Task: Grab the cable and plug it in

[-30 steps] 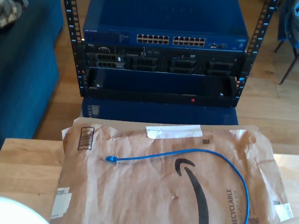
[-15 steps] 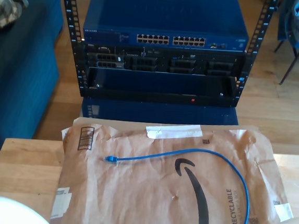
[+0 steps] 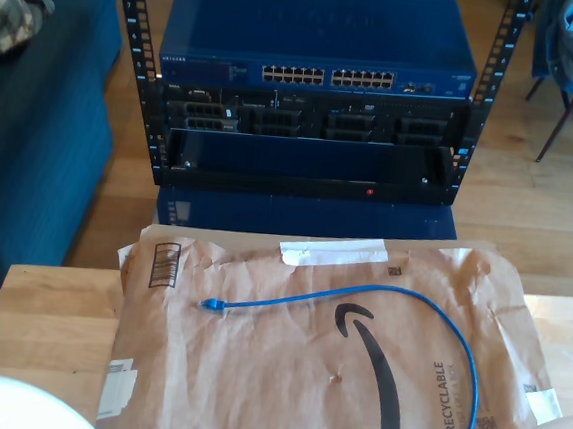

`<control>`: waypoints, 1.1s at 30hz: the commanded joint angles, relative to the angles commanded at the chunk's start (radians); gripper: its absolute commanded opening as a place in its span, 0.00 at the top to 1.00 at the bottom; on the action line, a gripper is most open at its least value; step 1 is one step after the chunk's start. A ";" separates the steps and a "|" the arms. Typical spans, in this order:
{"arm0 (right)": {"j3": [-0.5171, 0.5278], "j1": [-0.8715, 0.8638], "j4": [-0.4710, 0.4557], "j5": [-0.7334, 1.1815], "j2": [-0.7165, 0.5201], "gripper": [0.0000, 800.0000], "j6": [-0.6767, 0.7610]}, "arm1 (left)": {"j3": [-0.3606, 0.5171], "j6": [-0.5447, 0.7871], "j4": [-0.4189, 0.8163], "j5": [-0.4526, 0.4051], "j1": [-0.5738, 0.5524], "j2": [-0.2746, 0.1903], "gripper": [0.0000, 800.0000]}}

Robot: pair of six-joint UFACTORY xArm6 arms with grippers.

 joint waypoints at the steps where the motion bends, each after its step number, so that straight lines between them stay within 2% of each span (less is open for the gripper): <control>1: 0.000 0.000 0.000 0.000 0.000 0.00 0.000 | 0.000 -0.002 0.000 0.000 0.000 0.000 0.00; 9: -0.008 0.000 0.002 0.009 -0.049 0.00 0.003 | -0.005 -0.003 0.006 0.015 0.000 -0.012 0.00; 11: -0.014 0.002 0.002 0.012 -0.054 0.00 0.005 | -0.038 -0.003 0.006 0.061 0.000 -0.021 0.00; 14: -0.034 0.002 0.003 0.048 -0.063 0.00 0.006 | -0.094 -0.003 0.005 0.175 -0.002 -0.021 0.00; 16: -0.074 0.000 0.005 0.107 -0.063 0.00 0.011 | -0.120 -0.005 0.005 0.207 -0.005 -0.023 0.00; 20: -0.183 0.005 0.005 0.259 -0.060 0.00 0.089 | -0.164 -0.008 0.003 0.233 -0.008 -0.031 0.00; 25: -0.245 0.083 0.017 0.273 -0.052 0.00 0.216 | -0.224 -0.021 -0.026 0.242 -0.040 -0.037 0.00; 29: -0.288 0.167 0.018 0.273 -0.037 0.01 0.338 | -0.293 -0.064 -0.028 0.356 -0.117 -0.037 0.00; 33: -0.336 0.285 0.017 0.273 0.011 0.01 0.488 | -0.368 -0.176 -0.029 0.477 -0.239 -0.037 0.00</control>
